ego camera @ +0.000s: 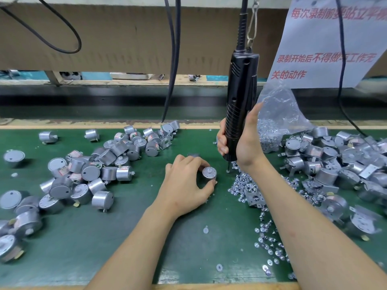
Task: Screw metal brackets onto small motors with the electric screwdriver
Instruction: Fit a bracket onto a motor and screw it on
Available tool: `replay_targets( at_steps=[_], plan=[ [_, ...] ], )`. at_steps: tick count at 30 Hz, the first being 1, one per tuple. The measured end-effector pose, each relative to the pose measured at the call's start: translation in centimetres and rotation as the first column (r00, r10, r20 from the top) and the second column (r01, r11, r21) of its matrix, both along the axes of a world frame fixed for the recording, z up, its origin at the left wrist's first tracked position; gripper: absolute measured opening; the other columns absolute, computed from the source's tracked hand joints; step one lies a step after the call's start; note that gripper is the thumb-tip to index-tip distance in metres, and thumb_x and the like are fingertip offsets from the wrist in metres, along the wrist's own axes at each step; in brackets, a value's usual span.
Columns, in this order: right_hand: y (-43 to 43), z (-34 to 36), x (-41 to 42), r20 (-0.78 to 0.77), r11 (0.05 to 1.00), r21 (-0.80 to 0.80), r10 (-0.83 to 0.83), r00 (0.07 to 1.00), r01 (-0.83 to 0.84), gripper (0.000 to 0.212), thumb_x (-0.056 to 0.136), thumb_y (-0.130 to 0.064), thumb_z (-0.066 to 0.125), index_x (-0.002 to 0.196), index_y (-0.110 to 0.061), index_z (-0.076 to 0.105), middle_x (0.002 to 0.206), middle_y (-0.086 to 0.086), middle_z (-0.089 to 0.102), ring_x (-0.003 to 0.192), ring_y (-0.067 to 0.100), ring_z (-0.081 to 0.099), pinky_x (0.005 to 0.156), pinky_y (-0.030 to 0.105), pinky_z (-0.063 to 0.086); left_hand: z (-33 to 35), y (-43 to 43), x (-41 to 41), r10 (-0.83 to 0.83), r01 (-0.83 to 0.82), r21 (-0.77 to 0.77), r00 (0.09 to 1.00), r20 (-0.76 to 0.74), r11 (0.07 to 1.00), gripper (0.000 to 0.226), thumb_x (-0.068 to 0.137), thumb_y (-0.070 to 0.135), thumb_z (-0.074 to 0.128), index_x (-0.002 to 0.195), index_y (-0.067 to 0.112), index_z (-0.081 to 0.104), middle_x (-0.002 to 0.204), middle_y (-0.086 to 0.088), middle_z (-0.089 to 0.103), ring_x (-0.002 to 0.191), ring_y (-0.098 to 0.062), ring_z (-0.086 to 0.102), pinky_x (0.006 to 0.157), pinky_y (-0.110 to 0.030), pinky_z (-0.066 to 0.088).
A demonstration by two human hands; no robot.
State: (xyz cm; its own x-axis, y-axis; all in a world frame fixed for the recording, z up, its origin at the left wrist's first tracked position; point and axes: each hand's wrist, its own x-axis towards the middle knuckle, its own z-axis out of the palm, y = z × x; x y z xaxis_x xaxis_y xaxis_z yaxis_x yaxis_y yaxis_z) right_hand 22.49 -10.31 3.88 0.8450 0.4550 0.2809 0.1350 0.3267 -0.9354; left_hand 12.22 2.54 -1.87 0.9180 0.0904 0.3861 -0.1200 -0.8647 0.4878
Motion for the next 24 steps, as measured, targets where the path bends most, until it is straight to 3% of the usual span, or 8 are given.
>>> replay_targets(
  at_steps=[24],
  plan=[
    [-0.07, -0.30, 0.11, 0.006, 1.000, 0.007, -0.018, 1.000, 0.018, 0.091, 0.056, -0.105, 0.036, 0.063, -0.016, 0.054, 0.052, 0.005, 0.047, 0.039, 0.020, 0.040, 0.046, 0.027, 0.037, -0.10, 0.05, 0.10, -0.003, 0.003, -0.001, 1.000, 0.000, 1.000, 0.024, 0.081, 0.049, 0.066, 0.099, 0.035, 0.058, 0.096, 0.021, 0.056, 0.096, -0.011, 0.042, 0.081, -0.036, 0.035]
  ],
)
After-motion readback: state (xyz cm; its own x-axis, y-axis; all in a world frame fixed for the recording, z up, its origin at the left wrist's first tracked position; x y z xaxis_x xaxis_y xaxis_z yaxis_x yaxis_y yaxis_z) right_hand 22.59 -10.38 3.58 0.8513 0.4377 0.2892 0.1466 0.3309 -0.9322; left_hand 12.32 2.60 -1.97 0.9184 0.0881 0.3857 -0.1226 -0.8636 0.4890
